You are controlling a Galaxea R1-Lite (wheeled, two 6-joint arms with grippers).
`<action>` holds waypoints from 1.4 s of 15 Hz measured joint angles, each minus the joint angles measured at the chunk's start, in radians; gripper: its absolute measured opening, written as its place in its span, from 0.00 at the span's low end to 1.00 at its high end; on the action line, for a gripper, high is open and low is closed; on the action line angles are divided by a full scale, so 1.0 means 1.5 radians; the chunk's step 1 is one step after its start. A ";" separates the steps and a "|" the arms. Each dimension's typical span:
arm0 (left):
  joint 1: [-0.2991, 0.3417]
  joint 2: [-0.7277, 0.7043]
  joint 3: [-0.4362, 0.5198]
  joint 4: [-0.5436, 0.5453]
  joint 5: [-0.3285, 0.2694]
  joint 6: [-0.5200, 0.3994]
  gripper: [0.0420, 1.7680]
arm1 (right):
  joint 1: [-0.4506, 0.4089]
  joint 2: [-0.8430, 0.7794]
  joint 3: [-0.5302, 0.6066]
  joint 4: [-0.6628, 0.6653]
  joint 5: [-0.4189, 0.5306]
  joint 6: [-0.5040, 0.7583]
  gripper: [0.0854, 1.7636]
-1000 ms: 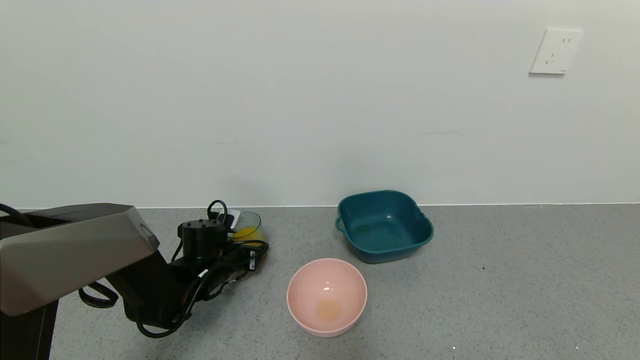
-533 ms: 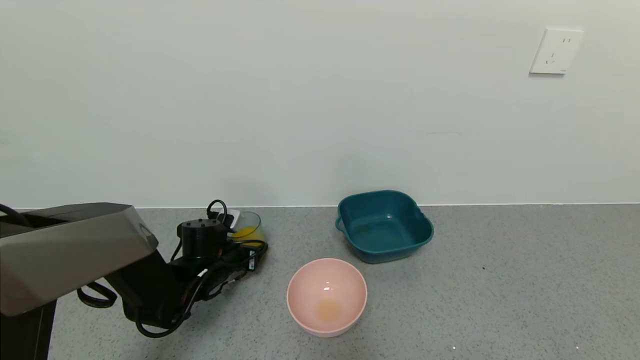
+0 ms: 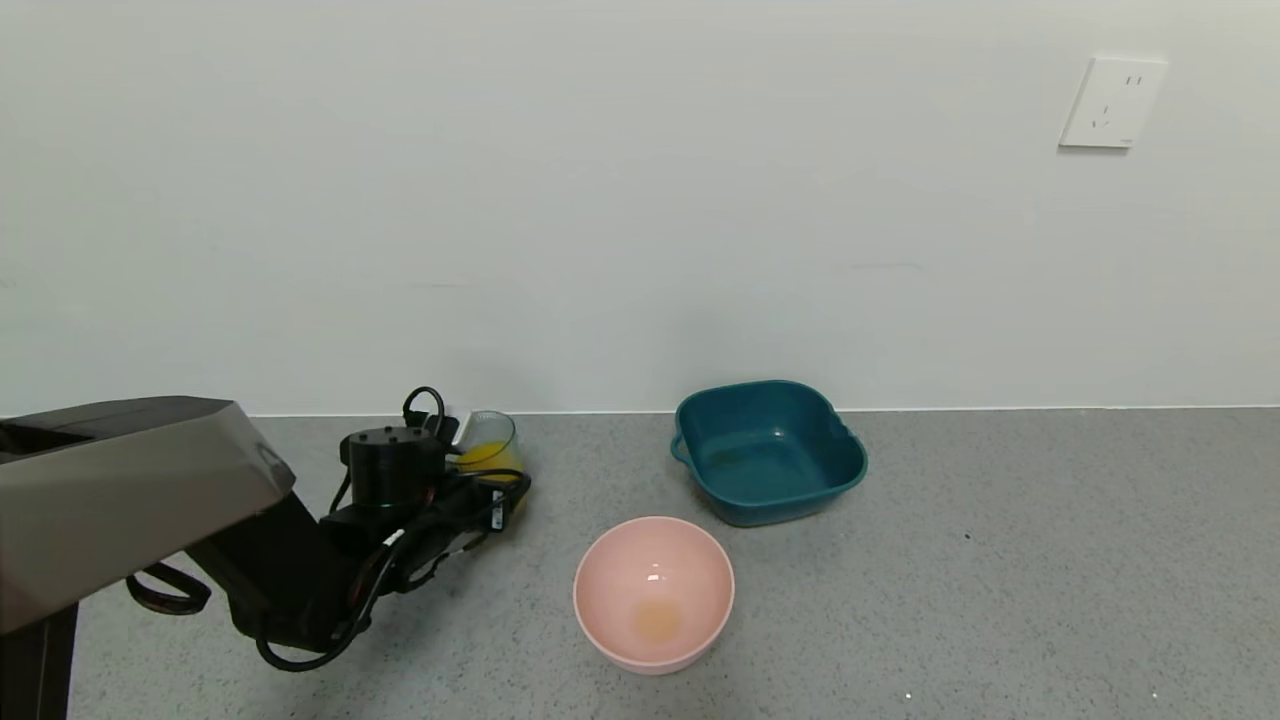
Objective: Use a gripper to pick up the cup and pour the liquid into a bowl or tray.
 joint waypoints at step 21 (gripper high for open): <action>-0.040 -0.293 0.041 0.254 0.002 0.097 0.72 | 0.000 0.000 0.000 0.000 0.000 0.000 0.97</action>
